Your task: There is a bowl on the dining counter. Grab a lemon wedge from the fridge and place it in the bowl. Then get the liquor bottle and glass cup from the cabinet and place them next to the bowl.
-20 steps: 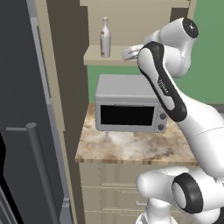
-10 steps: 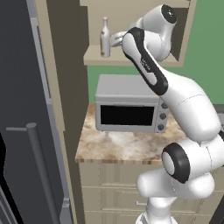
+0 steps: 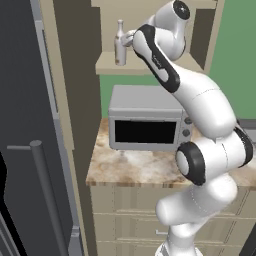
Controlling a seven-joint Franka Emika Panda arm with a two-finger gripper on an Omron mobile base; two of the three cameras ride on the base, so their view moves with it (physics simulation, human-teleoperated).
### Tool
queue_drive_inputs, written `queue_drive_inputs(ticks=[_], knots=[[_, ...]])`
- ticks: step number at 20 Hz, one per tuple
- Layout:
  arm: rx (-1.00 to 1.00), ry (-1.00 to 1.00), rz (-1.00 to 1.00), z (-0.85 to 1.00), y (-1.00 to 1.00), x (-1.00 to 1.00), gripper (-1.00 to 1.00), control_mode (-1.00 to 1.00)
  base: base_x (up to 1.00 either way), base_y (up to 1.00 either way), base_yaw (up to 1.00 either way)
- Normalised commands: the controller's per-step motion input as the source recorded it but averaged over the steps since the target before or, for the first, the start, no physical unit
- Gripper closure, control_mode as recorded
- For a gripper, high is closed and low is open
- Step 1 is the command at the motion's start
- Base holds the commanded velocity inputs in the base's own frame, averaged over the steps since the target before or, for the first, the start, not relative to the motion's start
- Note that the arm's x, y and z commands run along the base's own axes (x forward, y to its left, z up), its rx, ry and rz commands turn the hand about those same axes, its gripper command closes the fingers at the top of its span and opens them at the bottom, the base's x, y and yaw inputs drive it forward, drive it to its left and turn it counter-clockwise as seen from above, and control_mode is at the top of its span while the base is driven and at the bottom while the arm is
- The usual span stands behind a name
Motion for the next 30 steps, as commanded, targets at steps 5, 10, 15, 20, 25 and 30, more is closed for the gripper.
queue_drive_inputs(ticks=[5, 10, 15, 20, 25, 30], knots=[[0.00, -0.04, -0.02, 0.00, 0.12, 0.59, -1.00, -1.00, 0.00, 0.00, 0.00], [0.00, -0.09, -0.03, 0.00, 0.16, 0.37, -1.00, -1.00, 0.00, 0.00, 0.00], [0.00, -0.02, -0.06, 0.00, 0.05, 0.30, -1.00, -1.00, 0.00, 0.00, 0.00], [0.00, 0.00, -0.09, 0.00, 0.03, 0.35, -1.00, -1.00, 0.00, 0.00, 0.00], [0.00, 0.00, -0.07, 0.00, 0.06, 0.27, -1.00, -1.00, 0.00, 0.00, 0.00], [0.00, 0.00, -0.06, 0.00, 0.02, 0.23, -1.00, -1.00, 0.00, 0.00, 0.00]])
